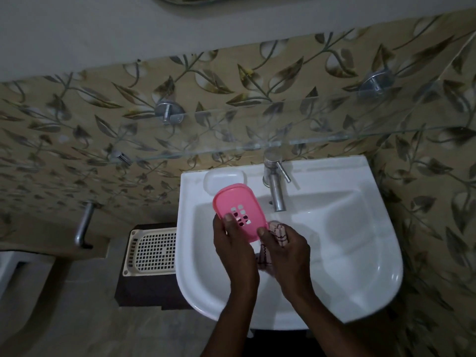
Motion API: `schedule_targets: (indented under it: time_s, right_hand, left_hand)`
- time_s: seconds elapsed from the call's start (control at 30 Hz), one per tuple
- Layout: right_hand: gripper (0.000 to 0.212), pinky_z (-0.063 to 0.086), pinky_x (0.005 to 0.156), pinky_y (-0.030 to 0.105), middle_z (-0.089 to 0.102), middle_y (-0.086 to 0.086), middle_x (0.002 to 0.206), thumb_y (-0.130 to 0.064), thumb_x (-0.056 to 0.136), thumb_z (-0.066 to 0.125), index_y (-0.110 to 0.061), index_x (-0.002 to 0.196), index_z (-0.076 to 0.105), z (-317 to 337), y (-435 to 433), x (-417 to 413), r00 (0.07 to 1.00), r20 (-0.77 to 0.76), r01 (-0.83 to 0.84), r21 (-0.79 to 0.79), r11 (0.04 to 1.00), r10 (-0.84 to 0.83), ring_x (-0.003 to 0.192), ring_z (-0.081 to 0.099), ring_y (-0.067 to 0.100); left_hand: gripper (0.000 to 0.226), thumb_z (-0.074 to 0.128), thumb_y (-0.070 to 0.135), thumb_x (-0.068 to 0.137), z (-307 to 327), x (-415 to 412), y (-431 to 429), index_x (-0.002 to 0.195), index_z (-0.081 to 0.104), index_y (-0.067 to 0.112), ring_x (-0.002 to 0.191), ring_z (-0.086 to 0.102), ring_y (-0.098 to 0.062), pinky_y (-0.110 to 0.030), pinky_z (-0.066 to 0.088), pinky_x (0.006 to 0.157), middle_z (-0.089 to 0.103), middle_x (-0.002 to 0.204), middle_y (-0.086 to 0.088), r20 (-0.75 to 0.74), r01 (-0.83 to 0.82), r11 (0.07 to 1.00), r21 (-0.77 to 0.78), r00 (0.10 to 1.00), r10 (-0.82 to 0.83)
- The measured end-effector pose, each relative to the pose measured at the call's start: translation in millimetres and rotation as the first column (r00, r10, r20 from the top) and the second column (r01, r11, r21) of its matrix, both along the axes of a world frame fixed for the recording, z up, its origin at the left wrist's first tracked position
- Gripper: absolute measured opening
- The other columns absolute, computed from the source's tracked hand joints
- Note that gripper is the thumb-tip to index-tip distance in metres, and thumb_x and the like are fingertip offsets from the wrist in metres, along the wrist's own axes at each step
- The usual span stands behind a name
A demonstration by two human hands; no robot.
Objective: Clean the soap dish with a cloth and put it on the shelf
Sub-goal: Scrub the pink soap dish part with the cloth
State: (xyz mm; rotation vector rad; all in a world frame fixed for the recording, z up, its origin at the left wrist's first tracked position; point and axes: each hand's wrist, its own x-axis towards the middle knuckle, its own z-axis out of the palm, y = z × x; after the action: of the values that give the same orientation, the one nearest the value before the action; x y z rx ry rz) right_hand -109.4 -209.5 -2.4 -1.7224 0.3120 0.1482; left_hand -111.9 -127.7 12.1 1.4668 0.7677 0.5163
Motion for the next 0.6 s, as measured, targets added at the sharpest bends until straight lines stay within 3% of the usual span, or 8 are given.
schedule_targets:
  time_s: [0.07, 0.17, 0.27, 0.33, 0.4, 0.5, 0.53, 0.6]
  right_hand:
    - [0.018, 0.059, 0.068, 0.036, 0.072, 0.003, 0.08, -0.029, 0.082, 0.073, -0.013, 0.088, 0.068, 2, -2, 0, 0.999, 0.032, -0.009, -0.061, 0.998, 0.011, 0.072, 0.068, 0.013]
    - [0.016, 0.056, 0.064, 0.029, 0.069, 0.005, 0.079, -0.019, 0.08, 0.075, -0.007, 0.087, 0.066, 4, -7, -2, 0.991, 0.131, 0.005, -0.191, 0.982, 0.02, 0.07, 0.064, 0.014]
    - [0.015, 0.052, 0.062, 0.02, 0.062, 0.003, 0.072, -0.01, 0.076, 0.078, -0.006, 0.079, 0.064, 1, -6, -5, 0.954, 0.296, 0.057, -0.33, 0.942, 0.046, 0.064, 0.059, 0.015]
    - [0.016, 0.04, 0.062, 0.004, 0.059, 0.002, 0.071, -0.007, 0.075, 0.08, -0.005, 0.078, 0.065, 1, -5, -7, 0.922, 0.375, 0.059, -0.378, 0.924, 0.095, 0.061, 0.054, 0.012]
    - [0.017, 0.039, 0.062, 0.004, 0.059, 0.002, 0.075, -0.009, 0.075, 0.081, -0.005, 0.083, 0.066, 0, -7, -9, 0.9, 0.408, 0.016, -0.389, 0.921, 0.156, 0.064, 0.055, 0.011]
    - [0.022, 0.048, 0.066, 0.015, 0.065, 0.002, 0.083, -0.02, 0.075, 0.083, -0.011, 0.09, 0.07, 3, -10, -7, 0.921, 0.297, -0.17, -0.273, 0.947, 0.251, 0.074, 0.062, 0.009]
    - [0.024, 0.052, 0.069, 0.021, 0.068, 0.002, 0.084, -0.023, 0.073, 0.084, -0.013, 0.091, 0.072, 4, -11, -4, 0.944, 0.199, -0.224, -0.195, 0.955, 0.262, 0.077, 0.065, 0.011]
    - [0.02, 0.058, 0.072, 0.034, 0.075, 0.003, 0.081, -0.026, 0.073, 0.083, -0.016, 0.088, 0.075, 4, -18, 3, 0.975, -0.004, -0.222, -0.054, 0.973, 0.223, 0.077, 0.071, 0.018]
  left_hand:
    - [0.032, 0.041, 0.041, 0.103, -7, 4, 2, 0.108, 0.063, 0.017, 0.089, 0.067, -0.022, -0.032, 0.054, 0.071, 0.069, 0.094, -0.004, -0.083, -0.018, 1.0, -0.024, 0.996, 0.016]
    - [0.043, 0.043, 0.033, 0.102, -14, 8, 6, 0.145, 0.042, 0.027, 0.11, 0.061, -0.02, -0.042, 0.054, 0.094, 0.06, 0.126, 0.0, -0.242, 0.003, 0.998, -0.067, 0.97, -0.019]
    - [0.055, 0.047, 0.038, 0.101, -9, 4, 3, 0.152, 0.029, 0.029, 0.129, 0.049, -0.022, -0.045, 0.045, 0.107, 0.043, 0.148, -0.001, -0.187, 0.074, 0.993, -0.091, 0.978, -0.09]
    - [0.068, 0.056, 0.048, 0.094, -7, 5, 2, 0.151, 0.028, 0.024, 0.126, 0.049, -0.022, -0.033, 0.047, 0.098, 0.039, 0.144, -0.001, -0.179, 0.137, 0.983, -0.124, 0.971, -0.158]
    - [0.069, 0.063, 0.053, 0.084, -9, 10, 5, 0.139, 0.042, 0.017, 0.114, 0.057, -0.029, -0.028, 0.052, 0.081, 0.046, 0.129, -0.012, -0.192, 0.196, 0.97, -0.141, 0.956, -0.221]
    - [0.051, 0.059, 0.049, 0.087, -9, 16, 12, 0.12, 0.056, 0.011, 0.107, 0.065, -0.035, -0.048, 0.055, 0.09, 0.064, 0.109, -0.019, -0.129, 0.156, 0.884, -0.441, 0.963, -0.235]
    - [0.047, 0.056, 0.047, 0.091, -12, 16, 17, 0.121, 0.057, 0.01, 0.102, 0.068, -0.034, -0.048, 0.055, 0.089, 0.069, 0.104, -0.017, -0.08, 0.134, 0.801, -0.584, 0.972, -0.221]
    - [0.057, 0.049, 0.05, 0.093, -21, 13, 30, 0.132, 0.053, 0.008, 0.1, 0.068, -0.036, -0.048, 0.055, 0.089, 0.066, 0.113, -0.023, 0.04, 0.168, 0.612, -0.773, 0.975, -0.216]
